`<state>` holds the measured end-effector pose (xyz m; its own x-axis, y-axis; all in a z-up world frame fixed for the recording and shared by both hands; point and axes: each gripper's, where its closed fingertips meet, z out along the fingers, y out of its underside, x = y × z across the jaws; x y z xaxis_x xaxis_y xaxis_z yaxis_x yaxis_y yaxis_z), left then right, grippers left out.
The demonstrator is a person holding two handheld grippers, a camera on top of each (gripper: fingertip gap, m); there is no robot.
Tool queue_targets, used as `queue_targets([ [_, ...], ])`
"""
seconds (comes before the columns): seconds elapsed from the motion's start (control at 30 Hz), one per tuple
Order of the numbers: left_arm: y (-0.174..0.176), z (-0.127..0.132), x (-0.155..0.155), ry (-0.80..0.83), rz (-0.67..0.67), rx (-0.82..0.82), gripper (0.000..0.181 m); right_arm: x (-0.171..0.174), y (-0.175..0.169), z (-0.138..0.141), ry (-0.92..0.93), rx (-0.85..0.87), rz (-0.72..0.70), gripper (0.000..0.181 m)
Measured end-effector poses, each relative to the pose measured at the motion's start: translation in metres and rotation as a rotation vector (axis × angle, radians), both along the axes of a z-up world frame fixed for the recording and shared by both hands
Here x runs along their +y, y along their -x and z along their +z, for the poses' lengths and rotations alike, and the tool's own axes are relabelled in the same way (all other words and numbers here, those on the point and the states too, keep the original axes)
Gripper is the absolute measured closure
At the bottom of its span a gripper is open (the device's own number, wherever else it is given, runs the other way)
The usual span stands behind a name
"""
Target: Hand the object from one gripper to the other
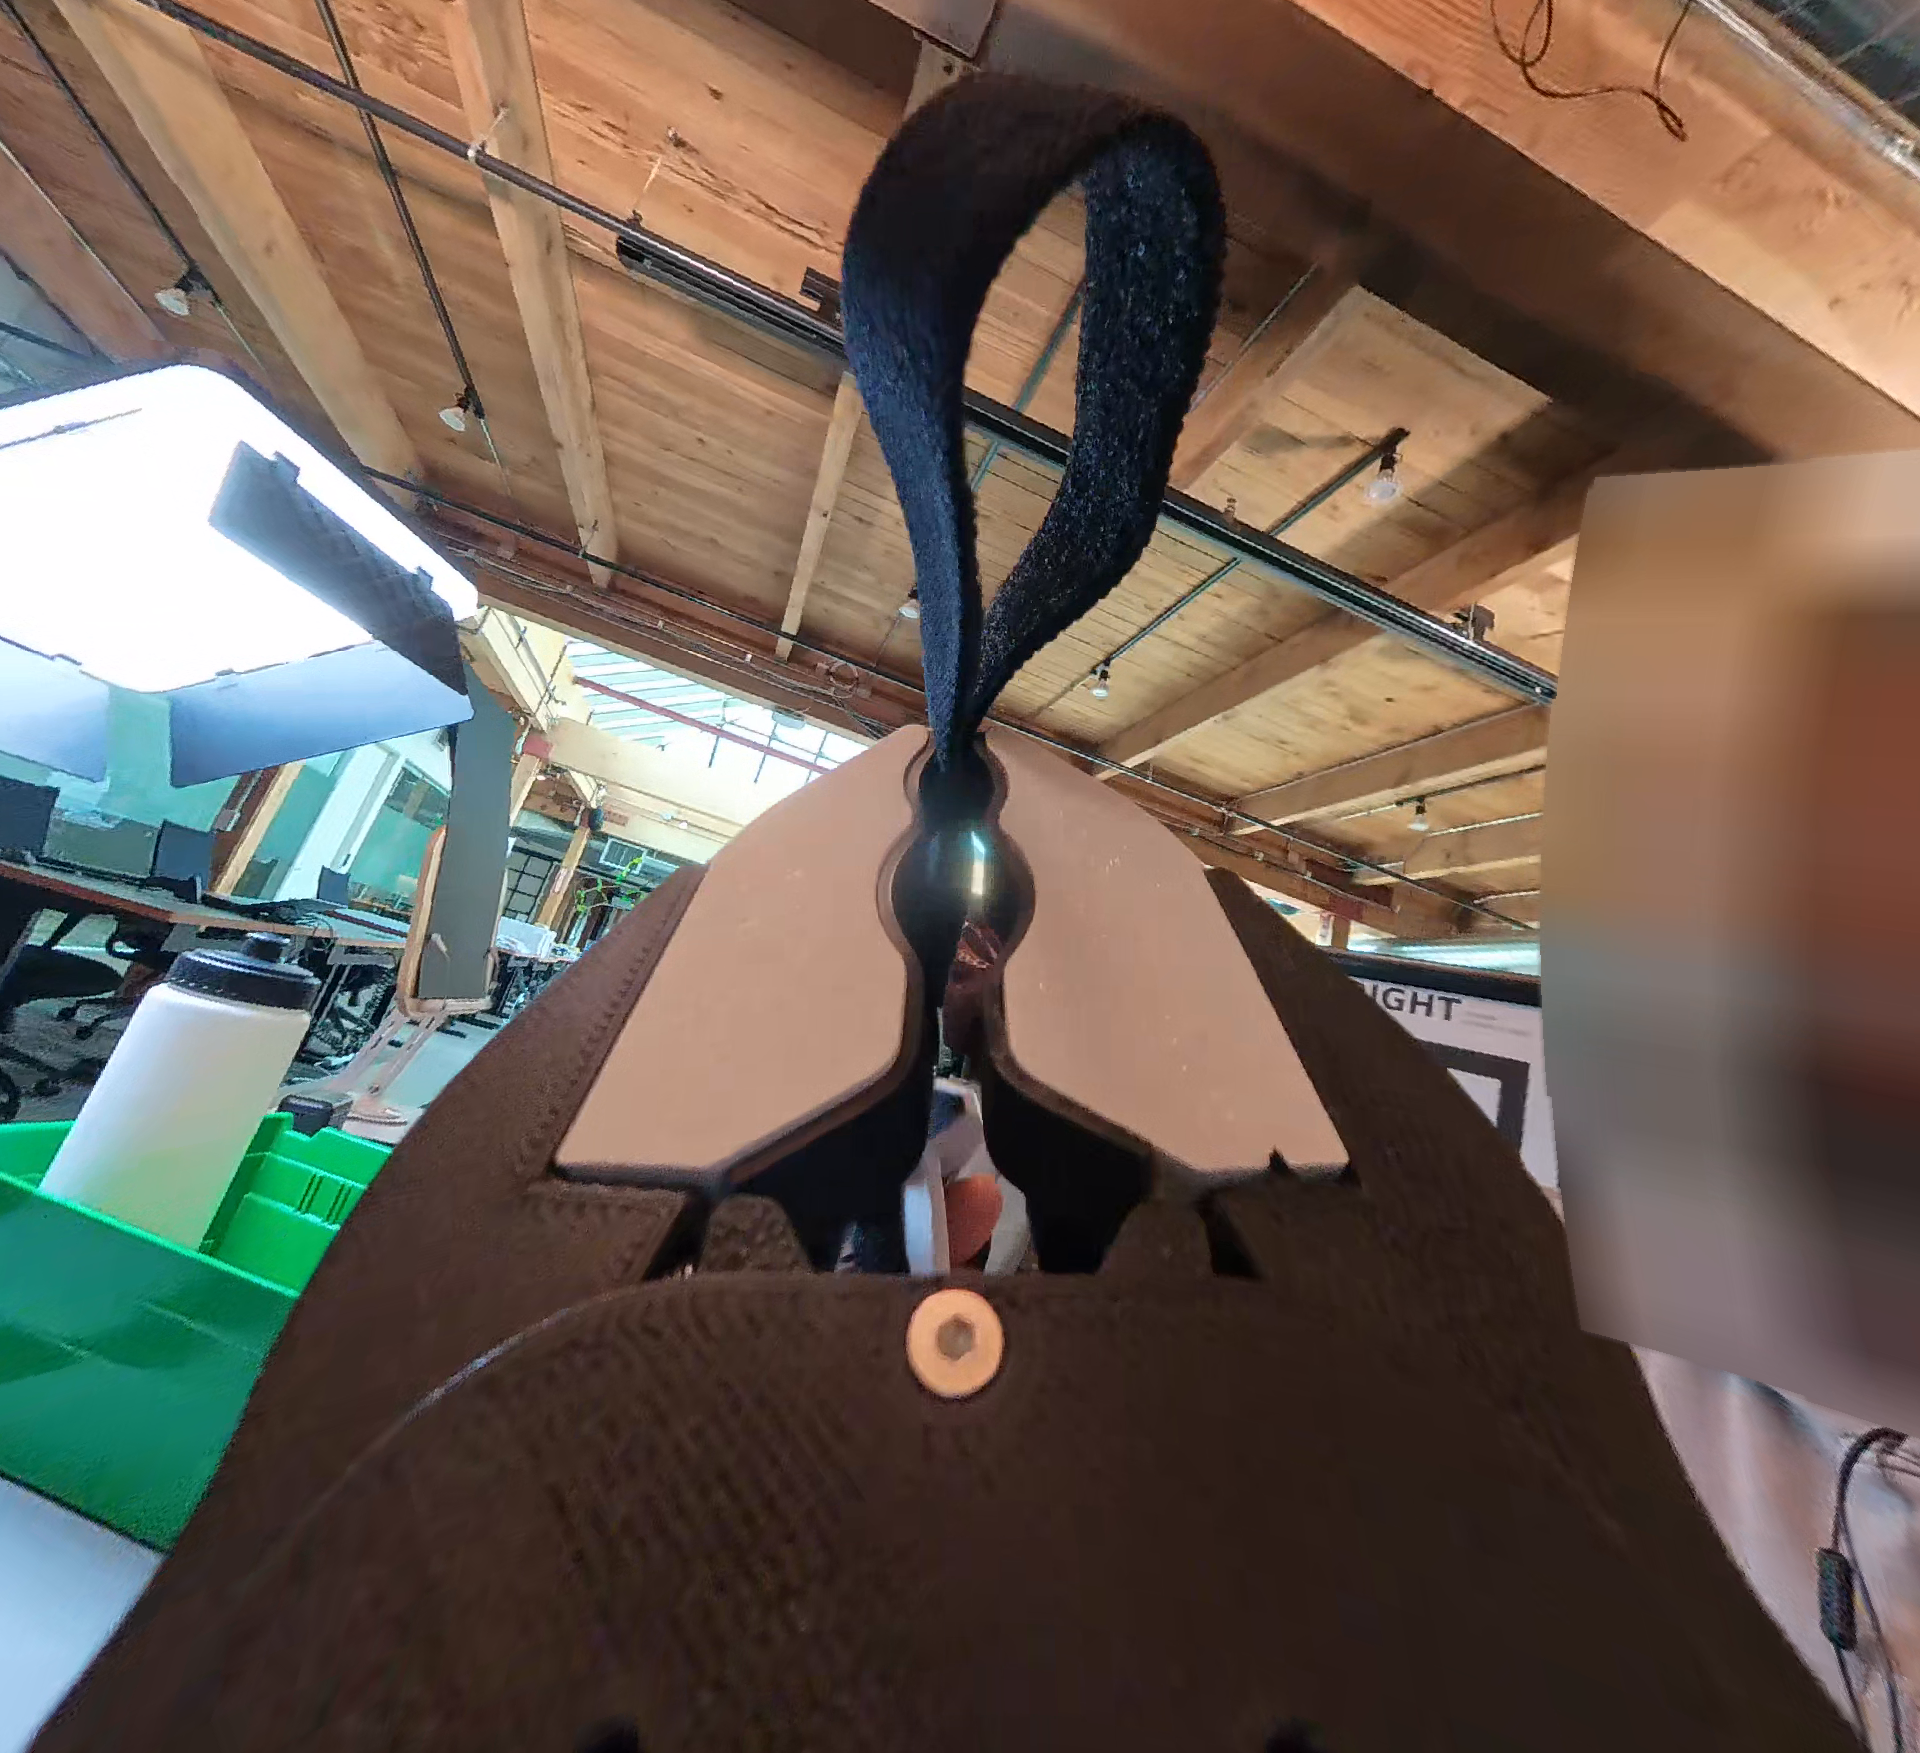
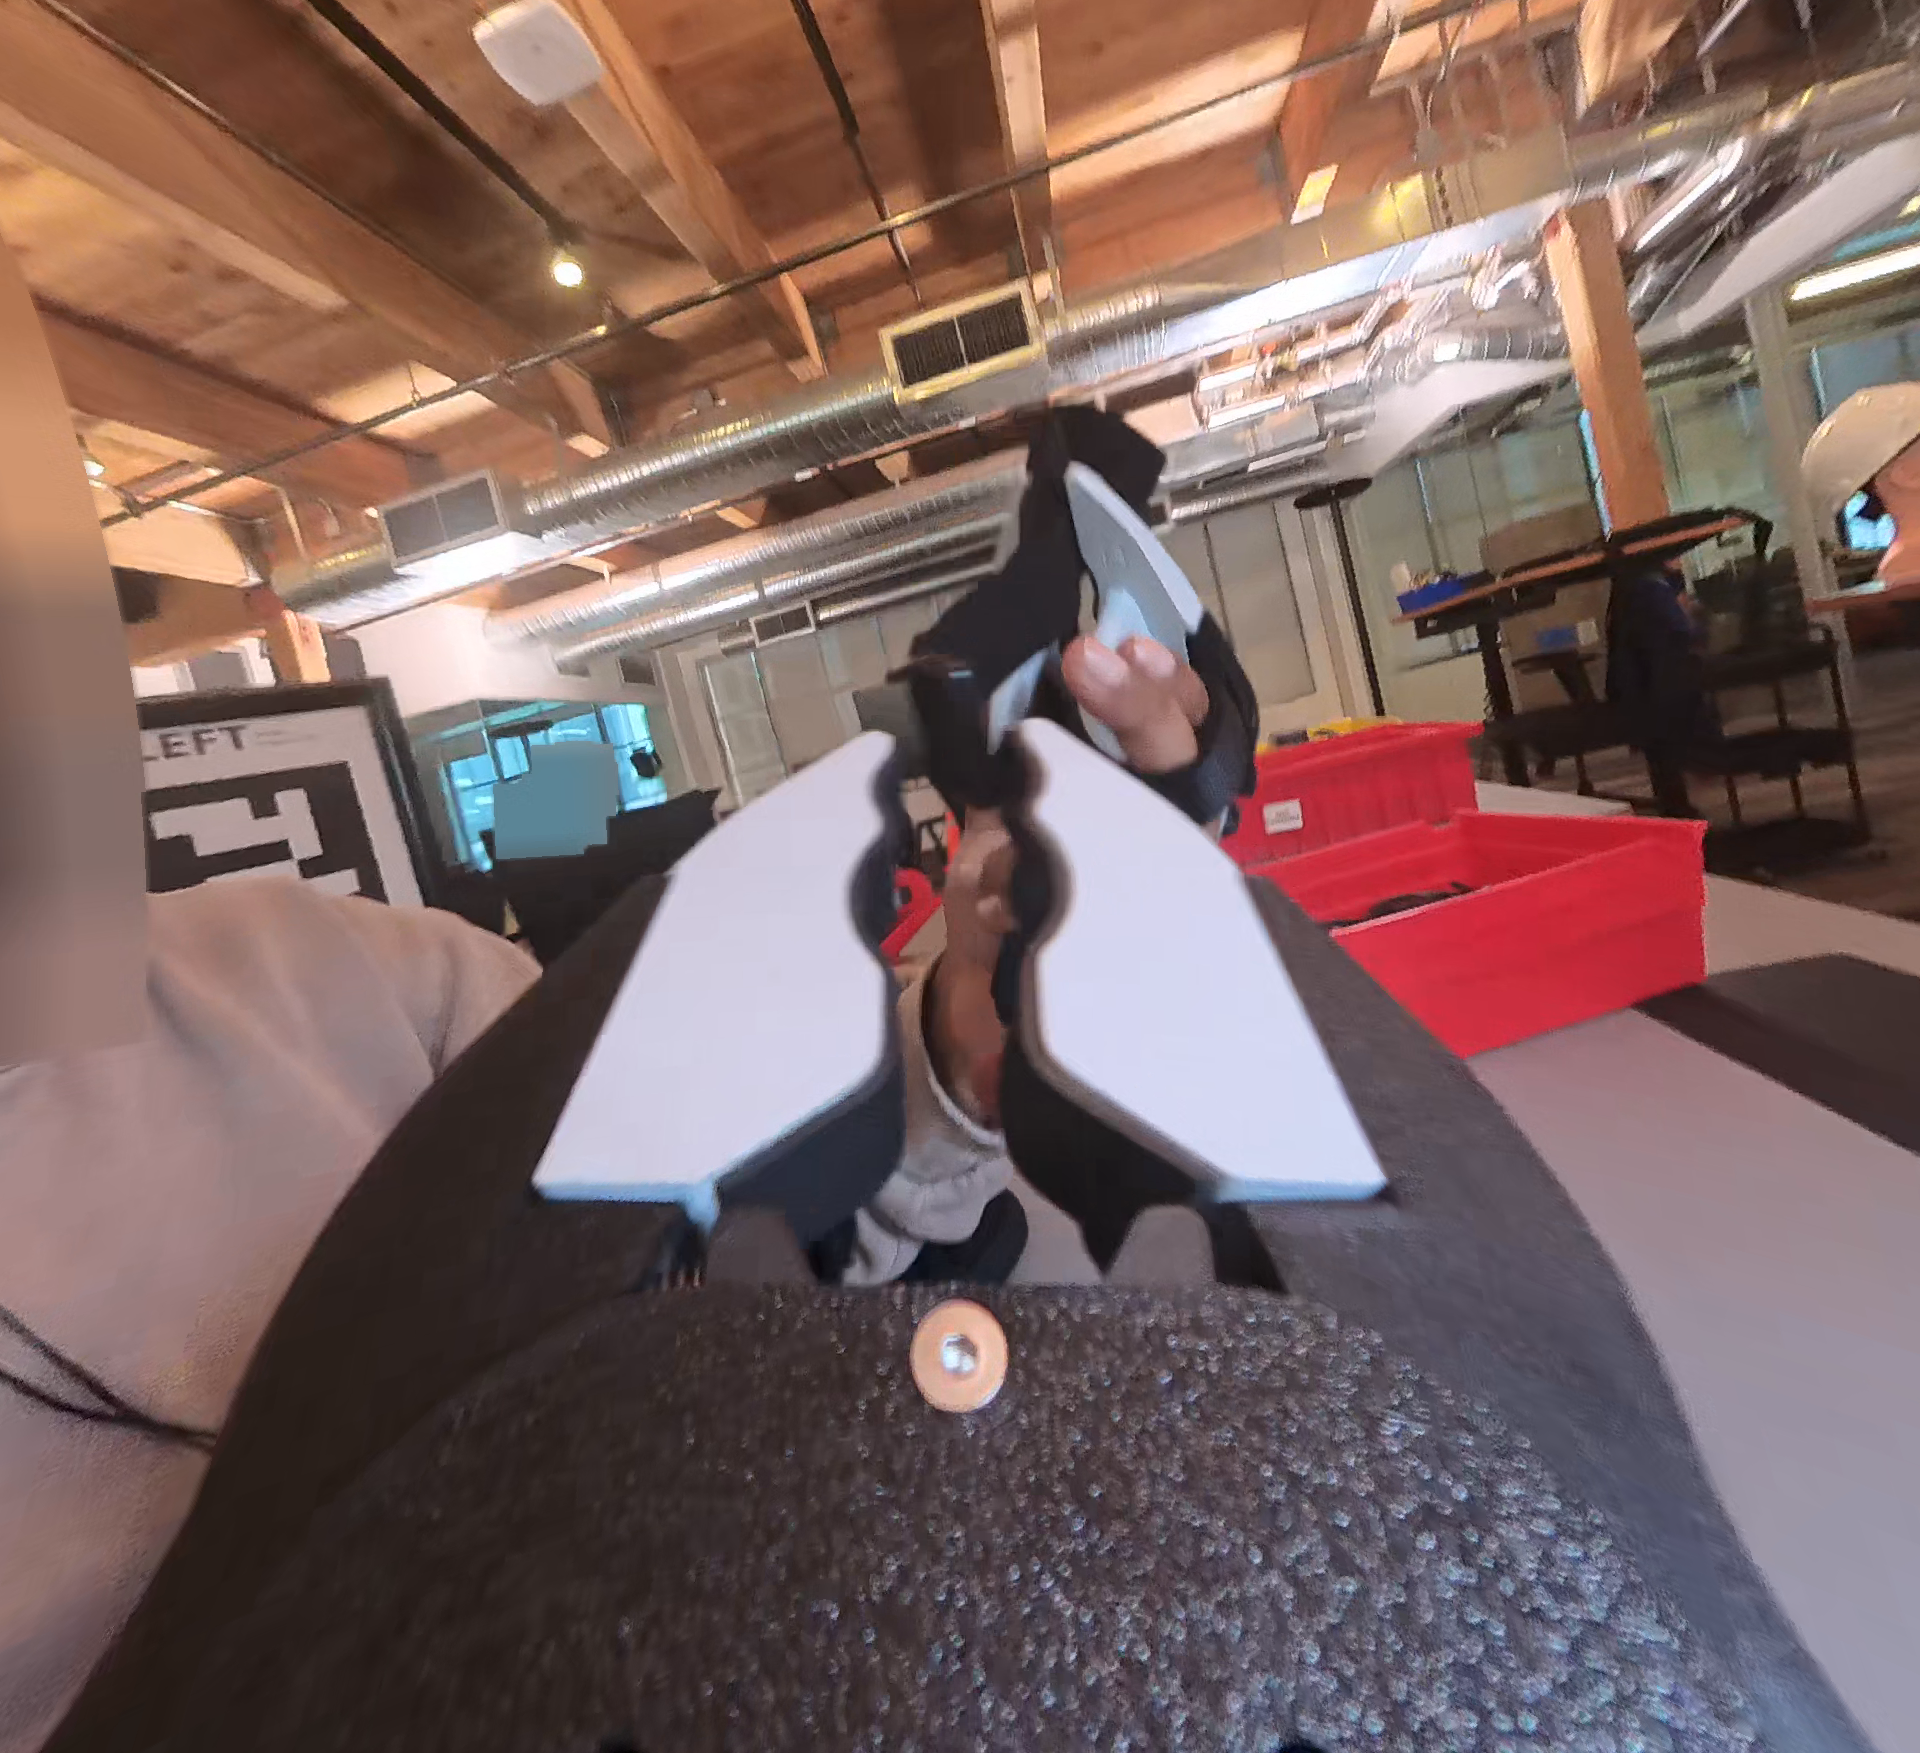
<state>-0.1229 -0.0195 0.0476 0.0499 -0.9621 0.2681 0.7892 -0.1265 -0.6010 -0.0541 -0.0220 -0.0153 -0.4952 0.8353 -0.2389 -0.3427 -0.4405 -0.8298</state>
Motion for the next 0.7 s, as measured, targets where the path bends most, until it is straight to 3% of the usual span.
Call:
queue_targets([
  [0.03, 0.000, -0.003, 0.003, 0.006, 0.009, 0.001, 0.177, 0.003, -0.004, 0.005, 0.000, 0.026, -0.023, 0.173],
  [0.27, -0.007, -0.037, 0.032, 0.096, 0.039, 0.177, 0.174, 0.029, -0.023, 0.018, -0.132, -0.069, -0.172, 0.174],
  [0.37, -0.006, -0.064, 0.053, 0.181, 0.080, 0.339, 0.152, 0.043, -0.029, 0.017, -0.251, -0.193, -0.301, 0.174],
  [0.47, 0.010, -0.095, 0.079, 0.286, 0.212, 0.501, 0.134, 0.060, -0.036, 0.014, -0.354, -0.313, -0.452, 0.174],
  [0.6, 0.028, -0.110, 0.094, 0.391, 0.334, 0.614, 0.134, 0.087, -0.045, 0.011, -0.565, -0.415, -0.768, 0.174],
  [0.7, 0.011, -0.104, 0.086, 0.444, 0.203, 0.556, 0.134, 0.100, -0.044, 0.004, -0.879, -0.437, -1.074, 0.174],
])
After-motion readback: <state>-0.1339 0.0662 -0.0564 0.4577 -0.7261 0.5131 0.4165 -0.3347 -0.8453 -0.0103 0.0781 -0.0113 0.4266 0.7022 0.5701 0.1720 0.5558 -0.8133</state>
